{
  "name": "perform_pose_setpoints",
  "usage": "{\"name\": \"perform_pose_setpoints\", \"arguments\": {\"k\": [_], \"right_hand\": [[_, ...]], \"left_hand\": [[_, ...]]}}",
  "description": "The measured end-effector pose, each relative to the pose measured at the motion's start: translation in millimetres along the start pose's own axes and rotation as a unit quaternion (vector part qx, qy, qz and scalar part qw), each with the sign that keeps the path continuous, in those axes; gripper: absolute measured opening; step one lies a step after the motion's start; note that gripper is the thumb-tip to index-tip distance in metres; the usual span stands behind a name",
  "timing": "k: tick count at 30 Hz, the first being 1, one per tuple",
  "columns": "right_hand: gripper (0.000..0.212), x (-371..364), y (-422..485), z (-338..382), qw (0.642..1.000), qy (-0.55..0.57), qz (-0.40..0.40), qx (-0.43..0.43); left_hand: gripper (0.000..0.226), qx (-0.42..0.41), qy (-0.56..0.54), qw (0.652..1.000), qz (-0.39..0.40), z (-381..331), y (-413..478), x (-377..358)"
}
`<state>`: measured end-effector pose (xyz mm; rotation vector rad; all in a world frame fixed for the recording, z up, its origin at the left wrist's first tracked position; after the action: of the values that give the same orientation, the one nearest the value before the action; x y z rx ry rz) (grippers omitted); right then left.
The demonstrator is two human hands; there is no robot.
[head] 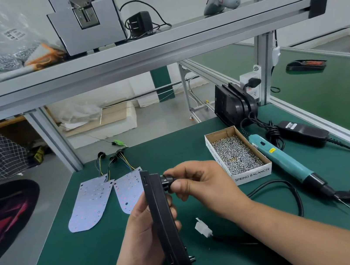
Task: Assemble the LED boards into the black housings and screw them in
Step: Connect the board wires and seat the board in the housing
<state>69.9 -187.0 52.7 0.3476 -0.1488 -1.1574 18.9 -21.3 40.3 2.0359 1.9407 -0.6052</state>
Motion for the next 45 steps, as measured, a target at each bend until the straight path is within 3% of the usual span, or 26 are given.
{"name": "perform_pose_setpoints", "arguments": {"k": [6, 12, 15, 18, 21, 22, 24, 26, 30, 34, 39, 43, 45], "right_hand": [[0.034, 2.7, 1.6, 7.0, 0.999, -0.048, -0.005, -0.002], [0.034, -11.6, -6.3, 4.2, 0.997, -0.035, -0.063, 0.022], [0.03, -16.5, -7.8, 6.3, 0.986, -0.122, -0.082, 0.084], [0.03, -12.0, -8.2, 8.1, 0.976, -0.18, -0.032, 0.117], [0.031, -11.1, -8.8, 7.4, 0.995, -0.095, -0.028, 0.033], [0.024, -10.6, -9.7, 5.3, 0.996, -0.072, -0.048, 0.013], [0.015, -5.4, -10.1, 0.9, 0.986, -0.12, -0.108, 0.044], [0.02, 1.1, -10.4, 0.4, 0.972, -0.171, -0.137, 0.085], [0.038, 6.1, -9.3, 5.6, 0.996, -0.043, -0.071, 0.012], [0.051, 13.4, -7.3, 7.4, 0.997, -0.034, -0.074, -0.014], [0.026, 11.3, -3.5, 4.7, 0.995, -0.025, -0.088, -0.026], [0.026, 7.7, -0.9, 5.4, 0.995, 0.009, -0.086, -0.053], [0.03, 6.4, -0.8, 4.2, 0.994, 0.014, -0.088, -0.07]], "left_hand": [[0.033, -0.024, -0.013, 1.0, 0.002, 4.6, 0.0, -0.9], [0.053, 0.007, -0.025, 1.0, -0.014, 3.1, -2.7, -8.4], [0.057, 0.001, -0.037, 0.999, -0.019, 2.3, -4.2, -8.5], [0.05, 0.001, -0.055, 0.998, -0.017, 3.9, -4.9, -4.5], [0.062, -0.018, -0.062, 0.998, -0.015, 4.3, -1.6, 1.6], [0.055, -0.026, -0.057, 0.998, -0.02, 5.9, 0.6, 4.4], [0.038, -0.039, -0.058, 0.997, -0.027, 9.8, 4.3, 6.7], [0.036, -0.054, -0.05, 0.997, -0.027, 10.9, 6.1, 6.2], [0.044, -0.09, 0.002, 0.995, -0.039, 1.5, 5.9, 7.6], [0.037, -0.108, 0.086, 0.99, -0.038, 0.3, 5.1, 10.2], [0.032, -0.129, 0.121, 0.984, -0.035, -0.9, 5.5, 10.1], [0.049, -0.11, 0.084, 0.989, -0.045, -2.7, 6.6, 12.9], [0.044, -0.113, 0.091, 0.989, -0.04, -3.5, 7.2, 11.8]]}}
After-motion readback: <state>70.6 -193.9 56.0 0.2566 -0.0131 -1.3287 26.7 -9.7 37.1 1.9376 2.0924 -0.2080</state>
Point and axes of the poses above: each hand's wrist, its own y-axis towards the middle knuckle, its own x-axis out of the back of the hand, z = x × y, the point moved 1 cm from there along y, towards the middle knuckle, and after that the axes turned 2 degrees about -x, right-handed, at the moved point
